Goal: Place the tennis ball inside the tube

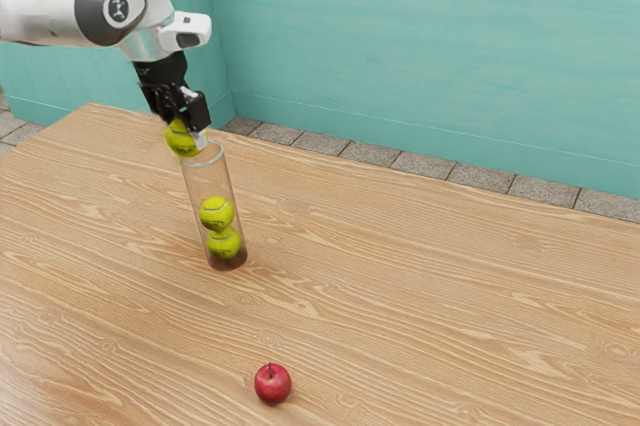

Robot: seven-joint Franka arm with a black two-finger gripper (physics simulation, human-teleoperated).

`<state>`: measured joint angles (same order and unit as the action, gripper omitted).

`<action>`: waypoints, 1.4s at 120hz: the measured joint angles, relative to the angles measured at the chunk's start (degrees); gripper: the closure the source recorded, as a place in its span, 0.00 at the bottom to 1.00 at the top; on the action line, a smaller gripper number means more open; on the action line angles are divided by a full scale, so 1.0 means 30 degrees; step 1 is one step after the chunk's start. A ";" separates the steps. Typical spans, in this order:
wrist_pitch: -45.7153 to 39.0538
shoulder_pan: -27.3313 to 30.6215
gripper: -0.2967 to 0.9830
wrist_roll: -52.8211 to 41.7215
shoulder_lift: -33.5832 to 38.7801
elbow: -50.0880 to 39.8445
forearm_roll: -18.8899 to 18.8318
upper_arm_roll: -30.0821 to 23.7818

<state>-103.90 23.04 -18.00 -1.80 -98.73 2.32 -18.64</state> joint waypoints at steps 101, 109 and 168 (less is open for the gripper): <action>-0.0039 -0.0015 0.50 0.0623 -0.4125 0.3640 -0.1122 0.0176; -0.0031 0.0005 0.44 0.0644 -0.4226 0.3657 -0.1100 0.0197; 0.0638 0.0073 0.25 0.1174 -0.0549 0.1653 -0.1008 0.0014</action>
<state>-101.99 23.26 -14.48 -3.45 -93.77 -0.71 -18.60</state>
